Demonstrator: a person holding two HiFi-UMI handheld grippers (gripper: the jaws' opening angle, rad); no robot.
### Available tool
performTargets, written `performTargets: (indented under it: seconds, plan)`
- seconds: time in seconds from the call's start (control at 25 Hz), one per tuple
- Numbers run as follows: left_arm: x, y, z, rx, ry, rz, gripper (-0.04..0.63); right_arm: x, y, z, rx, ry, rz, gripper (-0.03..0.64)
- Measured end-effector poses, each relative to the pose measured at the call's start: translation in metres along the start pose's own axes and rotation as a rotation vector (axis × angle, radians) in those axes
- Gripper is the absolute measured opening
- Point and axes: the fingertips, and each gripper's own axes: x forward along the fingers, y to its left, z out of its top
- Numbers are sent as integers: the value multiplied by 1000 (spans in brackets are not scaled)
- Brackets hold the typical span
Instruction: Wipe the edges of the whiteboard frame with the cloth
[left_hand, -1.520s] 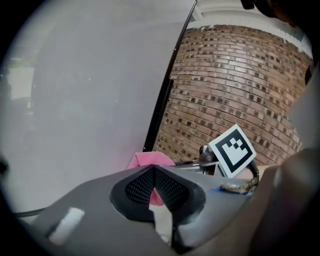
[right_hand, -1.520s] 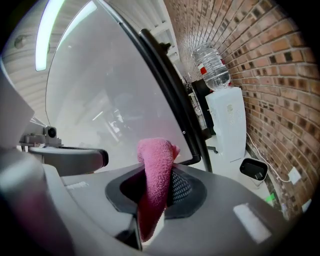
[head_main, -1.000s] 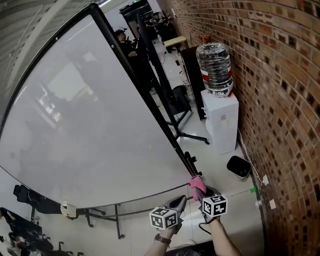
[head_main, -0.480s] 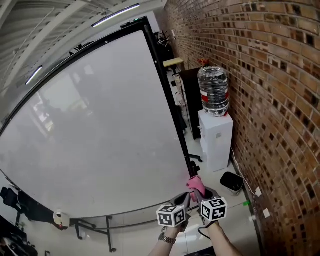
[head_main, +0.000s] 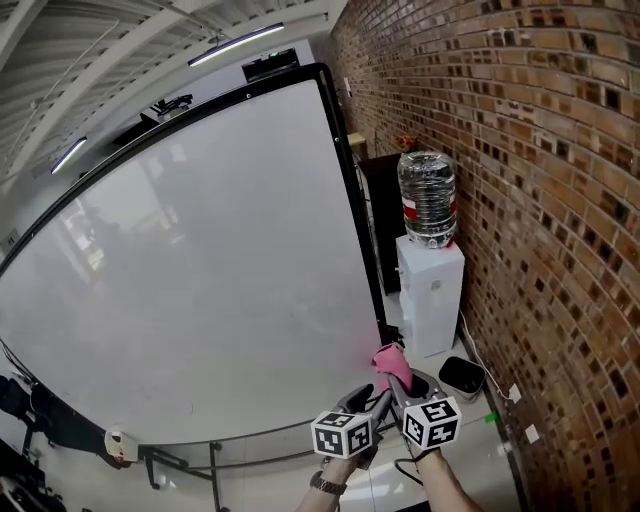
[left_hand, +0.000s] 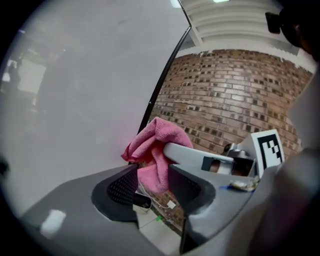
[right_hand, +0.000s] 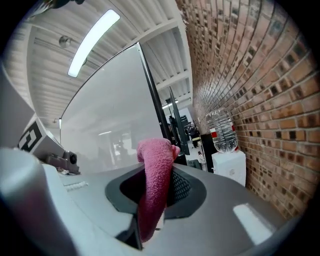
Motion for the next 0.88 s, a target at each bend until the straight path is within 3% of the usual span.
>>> performTargets:
  seconds: [0.08, 0.28, 0.52, 0.88]
  plan:
    - [3, -6, -3, 43, 34, 17, 176, -1, 5, 6, -28, -14, -1, 66]
    - [7, -30, -8, 73, 48, -33, 154, -3, 14, 13, -12, -31, 31, 66]
    - [5, -47, -8, 84, 63, -113, 32, -8, 20, 18, 4, -51, 54, 64]
    - [4, -47, -8, 85, 53, -105, 18, -7, 23, 17, 14, -48, 82, 64]
